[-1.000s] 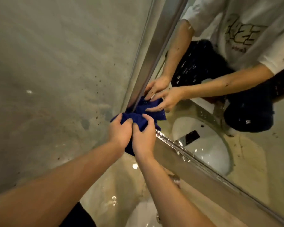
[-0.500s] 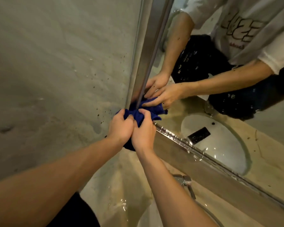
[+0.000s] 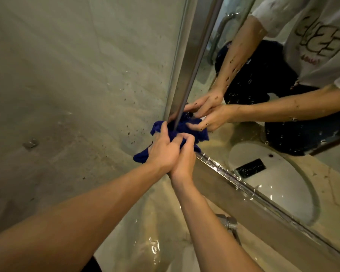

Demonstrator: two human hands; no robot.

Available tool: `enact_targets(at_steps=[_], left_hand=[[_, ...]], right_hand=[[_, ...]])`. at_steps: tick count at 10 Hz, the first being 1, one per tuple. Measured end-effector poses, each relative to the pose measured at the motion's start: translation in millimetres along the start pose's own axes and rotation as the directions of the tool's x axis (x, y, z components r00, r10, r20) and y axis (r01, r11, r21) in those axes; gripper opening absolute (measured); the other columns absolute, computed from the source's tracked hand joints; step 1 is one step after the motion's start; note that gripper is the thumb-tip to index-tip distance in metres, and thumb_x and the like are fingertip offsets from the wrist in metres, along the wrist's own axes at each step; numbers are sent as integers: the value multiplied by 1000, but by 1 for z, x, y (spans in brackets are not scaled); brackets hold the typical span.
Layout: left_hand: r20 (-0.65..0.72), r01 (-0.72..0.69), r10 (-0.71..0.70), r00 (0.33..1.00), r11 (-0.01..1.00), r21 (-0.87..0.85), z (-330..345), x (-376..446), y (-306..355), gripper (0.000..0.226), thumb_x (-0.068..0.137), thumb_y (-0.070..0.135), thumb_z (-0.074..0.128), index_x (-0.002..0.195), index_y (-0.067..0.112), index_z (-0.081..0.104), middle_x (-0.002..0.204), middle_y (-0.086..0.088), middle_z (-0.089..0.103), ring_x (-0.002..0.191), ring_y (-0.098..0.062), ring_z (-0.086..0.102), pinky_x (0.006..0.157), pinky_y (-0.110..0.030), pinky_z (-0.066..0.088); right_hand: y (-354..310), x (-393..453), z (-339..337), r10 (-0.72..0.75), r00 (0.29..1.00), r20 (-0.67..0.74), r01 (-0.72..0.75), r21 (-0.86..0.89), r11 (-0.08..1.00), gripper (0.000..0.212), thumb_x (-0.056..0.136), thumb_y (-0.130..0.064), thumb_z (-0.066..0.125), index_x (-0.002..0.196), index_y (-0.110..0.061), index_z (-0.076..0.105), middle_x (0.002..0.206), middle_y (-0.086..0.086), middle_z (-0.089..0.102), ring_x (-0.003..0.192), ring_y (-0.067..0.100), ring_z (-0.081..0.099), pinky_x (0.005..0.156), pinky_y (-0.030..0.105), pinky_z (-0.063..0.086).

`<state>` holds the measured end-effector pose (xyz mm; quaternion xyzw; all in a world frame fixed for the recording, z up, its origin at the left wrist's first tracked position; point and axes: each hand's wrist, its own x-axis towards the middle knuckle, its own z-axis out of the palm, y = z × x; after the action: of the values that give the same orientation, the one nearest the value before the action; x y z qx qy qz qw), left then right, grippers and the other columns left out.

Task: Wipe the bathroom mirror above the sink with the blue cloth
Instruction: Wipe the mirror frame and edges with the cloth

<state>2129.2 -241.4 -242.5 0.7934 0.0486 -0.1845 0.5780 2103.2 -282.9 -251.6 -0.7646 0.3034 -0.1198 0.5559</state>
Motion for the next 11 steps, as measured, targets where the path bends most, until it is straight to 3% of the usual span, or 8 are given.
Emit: enact_targets(at_steps=[1,3,5,6,7,8,9,11], left_hand=[[11,28,-27,1000,997,-73,7,3,-4,83,77,60,37,153,43,8,153,3,39,138,-19,40,116,-46,30],[-59,-31,19,998,977,-213,-4,-6,11,80,74,62,39,149,41,21,134,0,59,119,-22,58,107,-49,41],[-177,-321,281,943,908,-269,-22,-23,45,74,75,40,43,147,24,33,106,2,68,102,-20,62,98,-46,45],[-167,-361,338,926,923,-137,-22,-26,41,60,87,24,44,146,20,35,80,6,60,72,-9,58,72,-30,43],[-158,-370,354,922,925,-88,-17,-26,32,57,93,12,46,148,21,32,76,2,62,65,-10,58,61,-22,42],[-131,-293,286,949,955,-37,-12,-20,19,59,96,12,44,151,23,26,85,1,64,71,-12,59,62,-20,39],[-70,-97,98,993,995,10,-6,-13,4,59,98,17,38,153,27,22,115,-5,64,93,-21,59,76,-32,38],[-39,50,-53,998,996,-80,-6,3,-4,56,94,31,37,149,29,29,129,-6,60,113,-27,57,104,-44,41]], right_hand=[[3,3,-1,37,999,2,-37,137,990,47,76,-49,46,102,-14,62,99,8,69,90,26,64,78,38,50],[-7,4,-3,-117,992,-50,119,47,992,18,89,-11,60,107,-11,56,91,2,65,85,22,61,79,42,50],[-43,5,-11,-373,898,-235,396,57,916,28,88,-9,62,114,-17,56,81,-22,54,75,4,54,74,31,47],[-35,0,-7,-445,863,-240,467,43,883,37,86,-31,53,119,-15,54,91,-22,55,83,6,57,73,32,50],[-20,4,-1,-464,852,-240,483,21,875,36,86,-26,51,120,-12,55,93,-29,50,83,-6,56,70,20,48],[-7,6,-1,-419,892,-169,428,19,904,32,89,-21,50,120,-12,54,96,-14,59,81,5,58,67,24,46],[14,7,2,-263,965,9,263,-56,963,32,94,-15,53,126,-17,50,108,9,61,91,24,59,67,25,40],[19,9,6,-162,985,52,165,-68,984,35,87,-27,52,120,-16,51,114,13,61,98,27,58,82,42,48]])
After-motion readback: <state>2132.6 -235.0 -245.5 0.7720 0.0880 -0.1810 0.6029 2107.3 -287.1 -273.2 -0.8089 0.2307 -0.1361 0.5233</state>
